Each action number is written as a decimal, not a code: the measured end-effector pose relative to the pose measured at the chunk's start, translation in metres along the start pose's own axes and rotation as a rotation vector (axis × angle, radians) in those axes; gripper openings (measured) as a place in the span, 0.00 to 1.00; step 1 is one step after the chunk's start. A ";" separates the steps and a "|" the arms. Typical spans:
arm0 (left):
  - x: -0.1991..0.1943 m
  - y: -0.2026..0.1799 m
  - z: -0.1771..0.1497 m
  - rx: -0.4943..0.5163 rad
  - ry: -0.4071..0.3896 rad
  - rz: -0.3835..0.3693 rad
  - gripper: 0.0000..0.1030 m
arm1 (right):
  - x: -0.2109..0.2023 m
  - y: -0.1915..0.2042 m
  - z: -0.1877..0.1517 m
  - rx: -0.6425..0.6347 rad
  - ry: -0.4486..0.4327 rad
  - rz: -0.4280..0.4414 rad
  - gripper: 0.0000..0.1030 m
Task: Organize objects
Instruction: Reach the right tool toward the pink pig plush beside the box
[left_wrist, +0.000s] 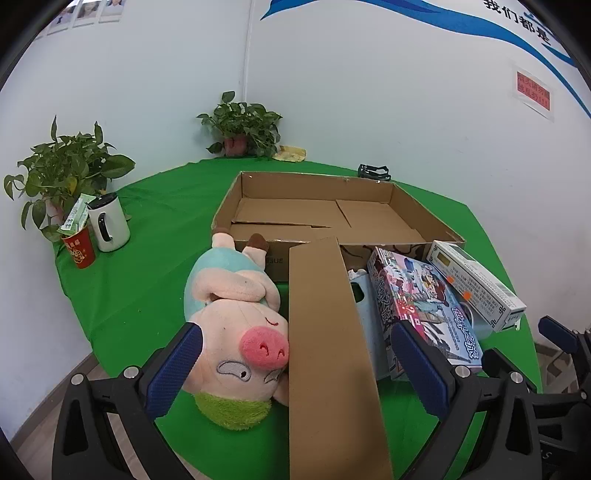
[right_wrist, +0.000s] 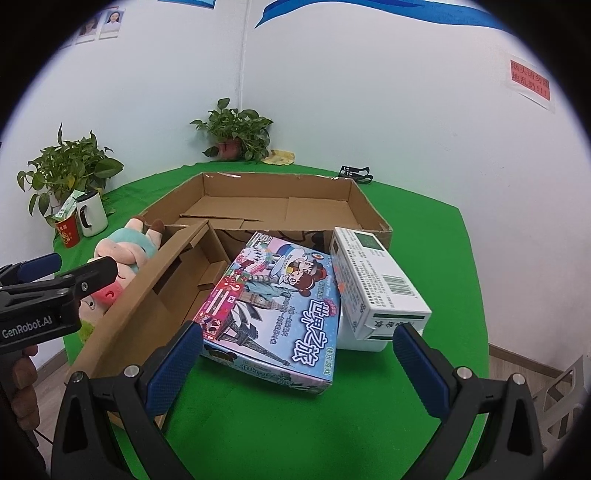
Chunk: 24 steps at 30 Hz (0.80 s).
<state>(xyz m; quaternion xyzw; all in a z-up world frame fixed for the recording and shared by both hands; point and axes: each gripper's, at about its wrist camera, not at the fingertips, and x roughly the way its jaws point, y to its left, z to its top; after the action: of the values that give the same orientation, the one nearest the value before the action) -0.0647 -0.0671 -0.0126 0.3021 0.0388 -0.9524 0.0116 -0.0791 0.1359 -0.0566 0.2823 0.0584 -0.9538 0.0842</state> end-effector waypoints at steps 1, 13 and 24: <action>0.001 0.002 0.000 0.001 0.005 -0.004 1.00 | 0.002 0.002 0.000 0.001 0.005 0.003 0.99; 0.020 0.036 0.018 -0.029 0.038 -0.033 0.99 | 0.015 0.017 0.010 -0.011 0.037 0.051 0.99; 0.064 0.072 0.008 -0.078 0.139 -0.077 0.99 | 0.021 0.038 0.035 0.012 0.052 0.210 0.99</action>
<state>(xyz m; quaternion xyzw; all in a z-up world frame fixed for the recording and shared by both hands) -0.1188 -0.1391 -0.0476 0.3651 0.0883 -0.9266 -0.0158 -0.1077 0.0903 -0.0414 0.3118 0.0250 -0.9325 0.1807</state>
